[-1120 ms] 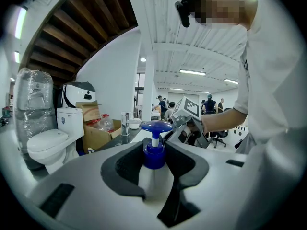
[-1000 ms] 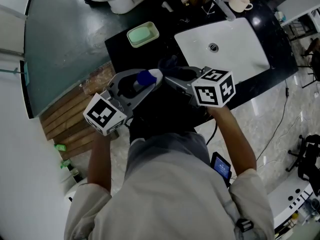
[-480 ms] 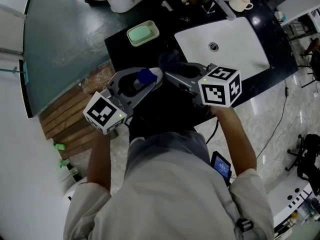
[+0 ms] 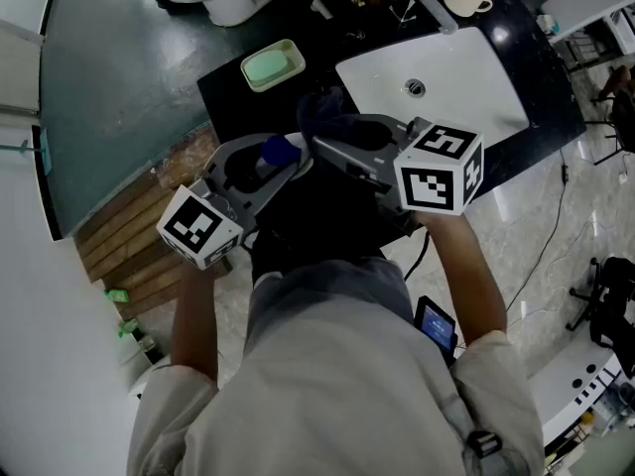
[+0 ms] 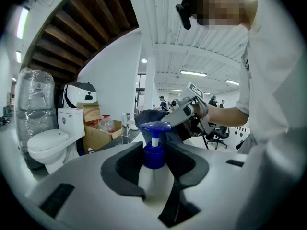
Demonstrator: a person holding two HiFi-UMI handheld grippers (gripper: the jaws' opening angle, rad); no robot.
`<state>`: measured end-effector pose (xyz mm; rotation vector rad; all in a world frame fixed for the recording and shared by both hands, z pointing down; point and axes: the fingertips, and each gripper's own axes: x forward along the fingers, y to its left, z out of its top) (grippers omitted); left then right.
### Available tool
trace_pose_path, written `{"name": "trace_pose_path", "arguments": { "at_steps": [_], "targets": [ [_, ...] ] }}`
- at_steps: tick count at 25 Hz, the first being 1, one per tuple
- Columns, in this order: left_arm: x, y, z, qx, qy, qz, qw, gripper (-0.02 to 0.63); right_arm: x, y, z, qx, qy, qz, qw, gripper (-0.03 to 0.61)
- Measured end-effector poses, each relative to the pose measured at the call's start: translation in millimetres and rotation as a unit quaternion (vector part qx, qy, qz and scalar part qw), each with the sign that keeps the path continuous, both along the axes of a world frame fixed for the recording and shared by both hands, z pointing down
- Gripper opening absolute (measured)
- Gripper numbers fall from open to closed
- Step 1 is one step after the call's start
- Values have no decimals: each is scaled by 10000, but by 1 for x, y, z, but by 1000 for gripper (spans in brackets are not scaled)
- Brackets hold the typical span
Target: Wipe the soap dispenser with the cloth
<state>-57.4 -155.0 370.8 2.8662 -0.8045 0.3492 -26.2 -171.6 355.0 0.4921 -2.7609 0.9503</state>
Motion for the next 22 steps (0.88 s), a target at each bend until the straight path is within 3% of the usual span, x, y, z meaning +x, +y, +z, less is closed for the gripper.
{"name": "trace_pose_path", "arguments": {
  "at_steps": [9,15,22],
  "targets": [
    [1,-1,-2,53,37,-97,9999,143,-9,6,-3,151,-35,-51,9999,77],
    [0,-1,-3,137,94,-198,9997,143,-4,5,3,78,-190,187,9996,77],
    [-3,5,-3,531,189,-409,9976,143,6,4,17,45,-129,519,9986,77]
  ]
}}
